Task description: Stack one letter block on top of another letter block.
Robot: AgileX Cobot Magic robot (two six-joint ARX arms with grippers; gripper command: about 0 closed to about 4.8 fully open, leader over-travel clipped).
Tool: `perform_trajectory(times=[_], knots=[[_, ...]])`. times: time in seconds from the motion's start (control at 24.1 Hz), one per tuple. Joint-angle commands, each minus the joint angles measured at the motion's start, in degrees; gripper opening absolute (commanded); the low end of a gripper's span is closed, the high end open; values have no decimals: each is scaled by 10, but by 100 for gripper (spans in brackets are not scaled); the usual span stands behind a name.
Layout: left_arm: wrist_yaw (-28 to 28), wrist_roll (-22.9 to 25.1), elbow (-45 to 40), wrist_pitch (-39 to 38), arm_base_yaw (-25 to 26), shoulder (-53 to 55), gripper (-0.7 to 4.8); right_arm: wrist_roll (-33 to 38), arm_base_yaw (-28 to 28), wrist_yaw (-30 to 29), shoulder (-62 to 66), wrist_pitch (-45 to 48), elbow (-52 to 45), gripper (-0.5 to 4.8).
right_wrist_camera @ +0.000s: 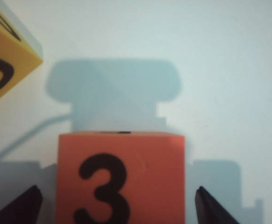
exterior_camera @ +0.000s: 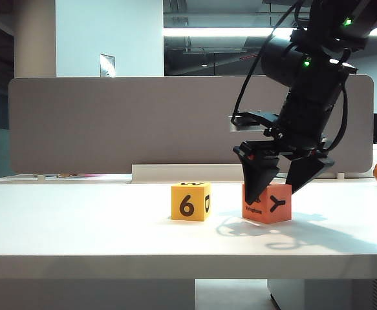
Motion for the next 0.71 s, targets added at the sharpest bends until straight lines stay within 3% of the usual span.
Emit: perform_trajectory(times=[0.04,0.25,0.42,0.71], knots=[[2,0,1,6,-1,1,-6,1,1,1,-3,14,3,401],[2,0,1,6,-1,1,-6,1,1,1,-3,15,3,277],[2,0,1,6,-1,1,-6,0,1,1,-3,18,3,240],[2,0,1,6,-1,1,-6,0,1,1,-23,19,5,236]])
